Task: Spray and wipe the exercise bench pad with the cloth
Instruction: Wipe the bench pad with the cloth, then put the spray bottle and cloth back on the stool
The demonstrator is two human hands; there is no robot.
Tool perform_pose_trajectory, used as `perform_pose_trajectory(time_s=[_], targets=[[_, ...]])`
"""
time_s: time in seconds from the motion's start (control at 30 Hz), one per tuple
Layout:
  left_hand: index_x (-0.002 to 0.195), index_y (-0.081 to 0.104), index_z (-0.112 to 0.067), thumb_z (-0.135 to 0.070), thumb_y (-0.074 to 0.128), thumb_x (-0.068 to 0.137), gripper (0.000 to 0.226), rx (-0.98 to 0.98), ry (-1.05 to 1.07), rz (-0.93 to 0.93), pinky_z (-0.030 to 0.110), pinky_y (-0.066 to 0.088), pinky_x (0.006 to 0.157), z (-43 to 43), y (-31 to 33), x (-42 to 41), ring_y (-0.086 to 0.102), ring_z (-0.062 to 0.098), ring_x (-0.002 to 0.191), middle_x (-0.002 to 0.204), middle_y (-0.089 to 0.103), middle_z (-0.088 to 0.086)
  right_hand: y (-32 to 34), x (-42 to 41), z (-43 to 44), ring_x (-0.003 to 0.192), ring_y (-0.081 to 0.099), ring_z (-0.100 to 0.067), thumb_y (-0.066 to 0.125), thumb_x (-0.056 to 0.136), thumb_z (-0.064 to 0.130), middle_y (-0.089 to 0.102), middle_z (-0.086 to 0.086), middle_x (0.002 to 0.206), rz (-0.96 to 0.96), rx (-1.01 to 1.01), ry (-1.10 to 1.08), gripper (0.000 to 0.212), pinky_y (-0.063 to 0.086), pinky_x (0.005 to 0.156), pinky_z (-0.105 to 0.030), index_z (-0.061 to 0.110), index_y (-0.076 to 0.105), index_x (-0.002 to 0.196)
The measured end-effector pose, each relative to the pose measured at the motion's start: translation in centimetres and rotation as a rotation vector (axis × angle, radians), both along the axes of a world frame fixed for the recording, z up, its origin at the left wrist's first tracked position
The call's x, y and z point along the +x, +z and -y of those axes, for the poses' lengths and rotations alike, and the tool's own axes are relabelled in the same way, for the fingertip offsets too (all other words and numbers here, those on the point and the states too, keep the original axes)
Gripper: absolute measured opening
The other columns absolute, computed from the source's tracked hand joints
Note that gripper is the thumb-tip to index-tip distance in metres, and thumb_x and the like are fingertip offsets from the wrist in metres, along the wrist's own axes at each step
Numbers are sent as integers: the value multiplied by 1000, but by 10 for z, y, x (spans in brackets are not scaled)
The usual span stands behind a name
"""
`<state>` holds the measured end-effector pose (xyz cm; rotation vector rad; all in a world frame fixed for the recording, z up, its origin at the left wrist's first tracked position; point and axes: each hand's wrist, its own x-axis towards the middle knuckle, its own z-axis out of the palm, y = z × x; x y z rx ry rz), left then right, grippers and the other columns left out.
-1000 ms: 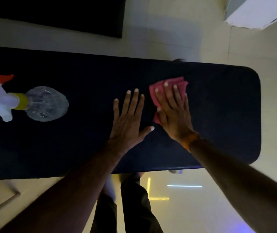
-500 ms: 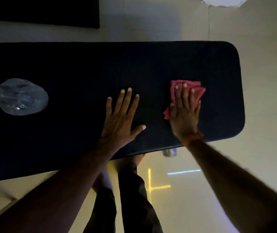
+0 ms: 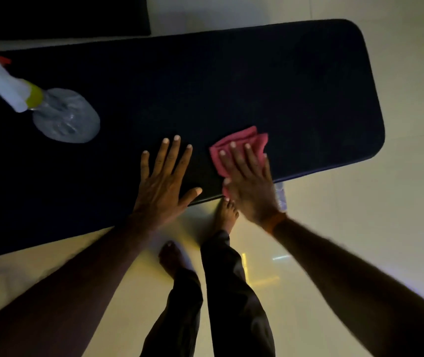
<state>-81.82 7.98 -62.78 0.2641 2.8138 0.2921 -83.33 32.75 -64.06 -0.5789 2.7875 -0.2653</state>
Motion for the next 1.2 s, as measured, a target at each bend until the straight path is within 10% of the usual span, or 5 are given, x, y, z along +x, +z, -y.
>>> perform_pose_trajectory(time_s=[0.17, 0.33, 0.5, 0.93, 1.2], targets=[[165, 12, -23, -71, 36, 91, 91, -1, 56, -20, 64, 10, 123, 40, 2, 35, 2, 31, 160, 173, 3, 11, -1, 5, 48, 161, -8, -26, 19, 111, 43, -2, 3, 174, -8, -67, -451, 58, 1, 126, -64, 30, 5, 166], [163, 23, -14, -61, 37, 96, 83, -12, 205, -40, 64, 20, 120, 76, 6, 58, 16, 33, 158, 171, 16, 14, -2, 29, 98, 161, -3, -29, 29, 110, 36, 4, 0, 175, -58, -145, 102, 57, 8, 126, -65, 29, 16, 165], [162, 26, -12, -58, 35, 98, 79, 10, 246, -18, 63, 23, 120, 101, 12, 69, 17, 31, 158, 171, 18, 11, 3, 13, 135, 161, -8, -23, 20, 110, 41, -1, 4, 174, 7, -176, -306, 58, -4, 128, -58, 27, 11, 166], [161, 29, -13, -59, 37, 100, 77, 64, 455, -32, 61, 26, 118, 90, 21, 60, 21, 33, 156, 170, 22, 12, 10, -26, 142, 161, -6, -24, 26, 107, 53, 4, 2, 174, 56, -117, 359, 68, 3, 127, -61, 25, 9, 166], [158, 27, -5, -71, 41, 92, 94, 318, 868, -125, 52, 40, 111, 97, 56, 14, 37, 35, 146, 160, 36, 18, 34, -57, 174, 160, 8, -26, 34, 112, 19, 20, -6, 171, 219, -280, 31, 53, 10, 130, -53, 13, 23, 163]])
